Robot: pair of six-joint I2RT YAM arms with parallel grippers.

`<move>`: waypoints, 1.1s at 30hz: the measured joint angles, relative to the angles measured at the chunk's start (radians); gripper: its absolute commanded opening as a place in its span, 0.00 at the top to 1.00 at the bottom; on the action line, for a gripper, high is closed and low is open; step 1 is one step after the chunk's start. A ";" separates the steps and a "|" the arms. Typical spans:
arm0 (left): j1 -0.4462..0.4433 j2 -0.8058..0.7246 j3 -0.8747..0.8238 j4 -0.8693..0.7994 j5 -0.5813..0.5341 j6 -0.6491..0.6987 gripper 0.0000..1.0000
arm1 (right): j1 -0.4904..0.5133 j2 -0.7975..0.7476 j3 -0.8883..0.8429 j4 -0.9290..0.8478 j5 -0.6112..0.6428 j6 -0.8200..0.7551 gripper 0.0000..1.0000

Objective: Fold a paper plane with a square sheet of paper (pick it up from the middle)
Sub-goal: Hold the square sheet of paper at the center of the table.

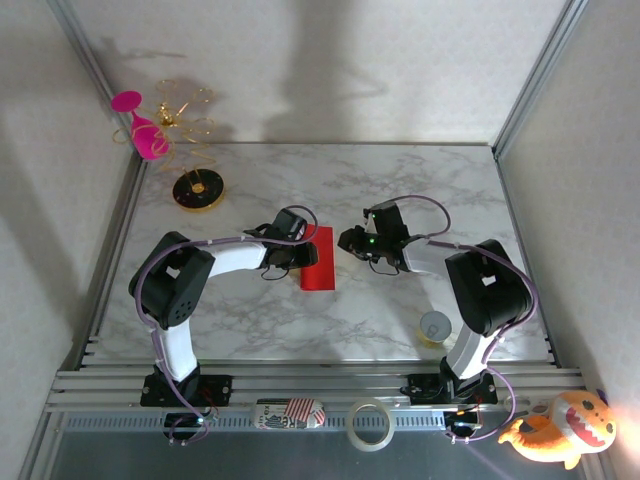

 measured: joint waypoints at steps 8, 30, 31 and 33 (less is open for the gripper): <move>0.000 0.001 0.000 0.000 0.000 0.000 0.55 | 0.030 0.040 0.018 -0.008 -0.004 -0.004 0.79; 0.000 0.007 0.000 0.000 0.000 0.000 0.54 | 0.076 0.192 0.154 -0.143 -0.050 -0.059 0.88; 0.000 0.007 0.000 0.001 0.000 0.000 0.54 | 0.076 0.193 0.159 -0.151 -0.051 -0.061 0.89; 0.000 0.007 0.000 0.000 0.000 0.000 0.54 | 0.076 0.199 0.167 -0.162 -0.050 -0.063 0.89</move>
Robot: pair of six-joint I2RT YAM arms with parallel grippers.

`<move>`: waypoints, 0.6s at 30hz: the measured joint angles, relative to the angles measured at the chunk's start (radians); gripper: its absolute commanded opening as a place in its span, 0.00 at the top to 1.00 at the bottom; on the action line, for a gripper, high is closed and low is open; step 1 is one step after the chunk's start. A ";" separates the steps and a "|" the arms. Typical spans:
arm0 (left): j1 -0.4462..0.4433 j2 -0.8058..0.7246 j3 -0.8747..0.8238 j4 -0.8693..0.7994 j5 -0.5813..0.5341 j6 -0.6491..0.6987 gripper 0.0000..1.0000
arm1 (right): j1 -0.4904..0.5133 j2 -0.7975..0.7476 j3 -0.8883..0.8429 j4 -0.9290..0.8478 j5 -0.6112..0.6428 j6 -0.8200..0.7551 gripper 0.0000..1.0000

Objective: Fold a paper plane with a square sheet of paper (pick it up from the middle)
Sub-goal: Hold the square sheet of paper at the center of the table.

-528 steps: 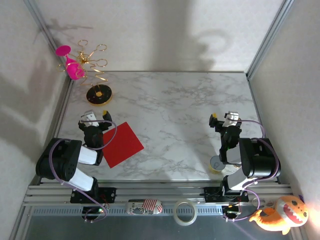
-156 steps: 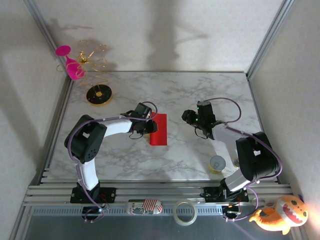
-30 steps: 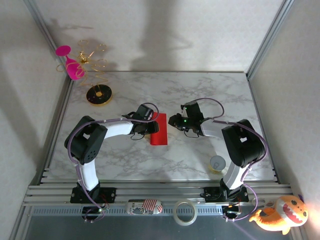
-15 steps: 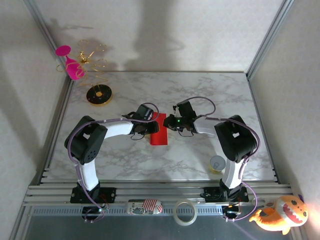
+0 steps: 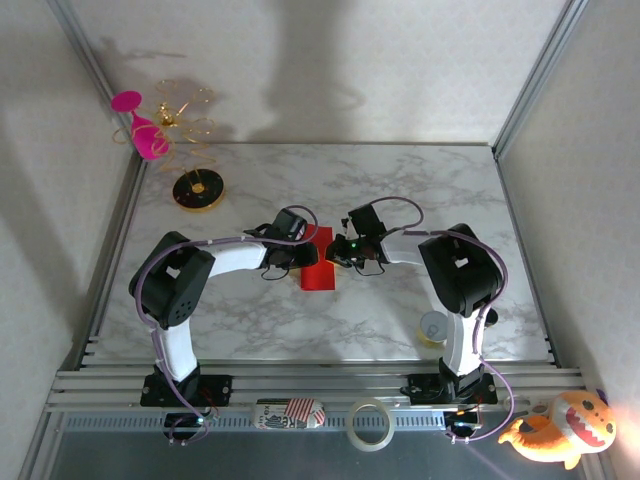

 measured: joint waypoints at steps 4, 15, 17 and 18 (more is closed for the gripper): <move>0.000 -0.005 0.017 -0.025 0.001 0.000 0.54 | 0.000 0.005 0.008 -0.015 0.001 -0.008 0.89; 0.048 -0.103 0.108 -0.241 -0.148 0.012 0.54 | 0.000 0.031 0.050 -0.065 0.002 -0.049 0.90; 0.052 -0.145 0.115 -0.232 -0.102 0.016 0.59 | 0.000 0.037 0.063 -0.079 0.003 -0.054 0.90; 0.051 -0.157 0.122 -0.223 -0.068 0.015 0.60 | 0.001 0.039 0.067 -0.082 0.004 -0.057 0.90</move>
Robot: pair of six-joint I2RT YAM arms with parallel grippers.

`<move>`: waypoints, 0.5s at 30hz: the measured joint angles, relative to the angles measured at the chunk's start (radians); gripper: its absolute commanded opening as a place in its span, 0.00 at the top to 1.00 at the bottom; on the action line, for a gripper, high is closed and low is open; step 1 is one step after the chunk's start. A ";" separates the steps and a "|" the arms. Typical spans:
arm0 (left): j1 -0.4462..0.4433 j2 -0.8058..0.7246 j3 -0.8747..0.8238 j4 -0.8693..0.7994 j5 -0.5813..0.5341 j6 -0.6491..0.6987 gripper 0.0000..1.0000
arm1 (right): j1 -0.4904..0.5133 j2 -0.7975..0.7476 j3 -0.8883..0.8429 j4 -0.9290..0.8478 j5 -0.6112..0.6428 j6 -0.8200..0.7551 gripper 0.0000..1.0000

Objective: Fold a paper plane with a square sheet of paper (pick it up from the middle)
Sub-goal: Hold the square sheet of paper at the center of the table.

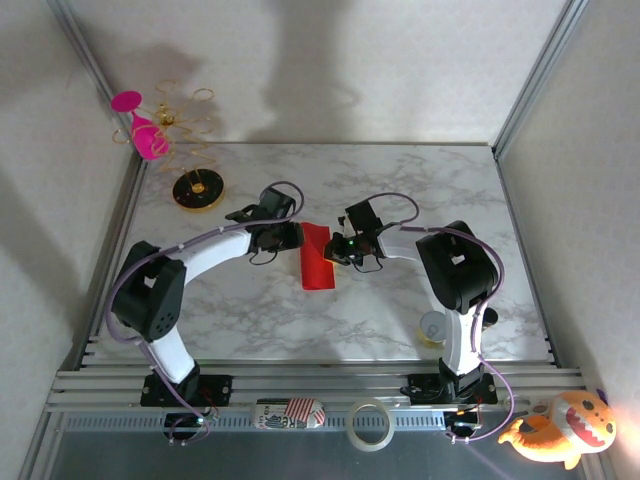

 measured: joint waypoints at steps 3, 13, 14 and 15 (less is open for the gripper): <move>-0.005 -0.005 0.012 0.050 0.099 -0.011 0.66 | 0.000 0.003 0.004 -0.003 0.000 -0.004 0.90; -0.008 0.124 0.013 0.095 0.277 -0.053 0.87 | 0.000 0.006 0.006 -0.003 0.000 -0.015 0.90; -0.008 0.137 0.012 0.096 0.290 -0.056 0.87 | 0.000 0.006 0.006 -0.003 0.000 -0.016 0.90; -0.008 0.148 0.013 0.096 0.299 -0.060 0.88 | 0.000 0.006 0.006 -0.003 0.000 -0.018 0.90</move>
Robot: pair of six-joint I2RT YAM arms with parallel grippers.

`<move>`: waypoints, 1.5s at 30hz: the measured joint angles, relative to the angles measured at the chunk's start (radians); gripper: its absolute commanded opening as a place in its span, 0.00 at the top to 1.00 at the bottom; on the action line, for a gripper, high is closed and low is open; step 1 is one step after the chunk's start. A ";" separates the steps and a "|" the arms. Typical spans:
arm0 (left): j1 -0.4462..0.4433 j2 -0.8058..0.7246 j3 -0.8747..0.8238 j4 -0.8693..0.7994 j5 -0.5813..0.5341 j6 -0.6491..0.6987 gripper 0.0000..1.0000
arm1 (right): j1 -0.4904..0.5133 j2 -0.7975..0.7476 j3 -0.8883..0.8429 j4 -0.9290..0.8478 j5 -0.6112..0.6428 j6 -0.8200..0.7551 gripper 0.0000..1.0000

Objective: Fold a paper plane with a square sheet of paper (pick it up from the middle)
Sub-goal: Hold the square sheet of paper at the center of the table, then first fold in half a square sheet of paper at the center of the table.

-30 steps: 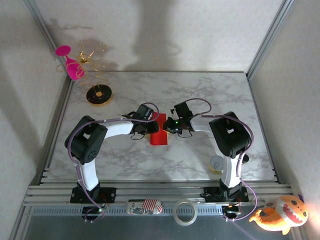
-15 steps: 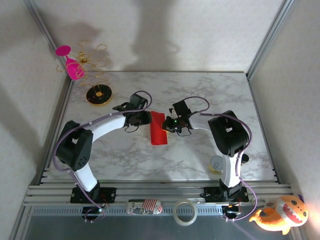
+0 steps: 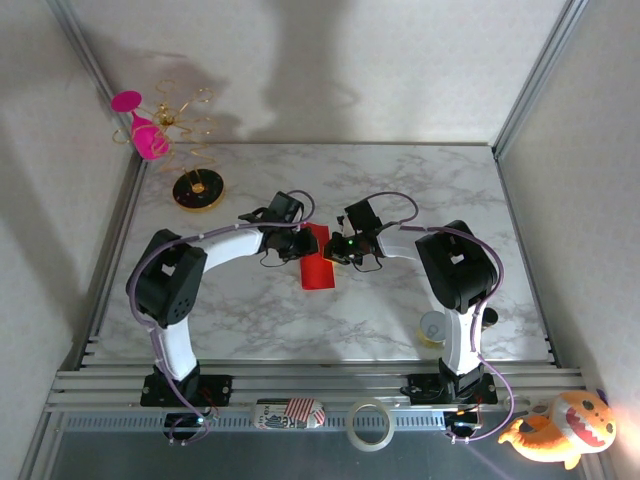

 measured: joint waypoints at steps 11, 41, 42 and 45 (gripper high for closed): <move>-0.006 0.050 0.002 -0.013 0.016 -0.016 0.93 | 0.000 0.006 0.007 -0.005 0.000 -0.003 0.91; 0.196 -0.119 -0.237 0.054 0.066 0.032 0.89 | 0.014 0.012 0.018 -0.019 0.042 -0.031 0.91; 0.189 -0.132 -0.237 0.065 0.071 0.024 0.89 | 0.014 0.012 0.018 -0.019 0.044 -0.031 0.91; 0.154 -0.144 -0.236 0.114 0.093 -0.010 0.89 | 0.015 0.012 0.018 -0.019 0.045 -0.031 0.91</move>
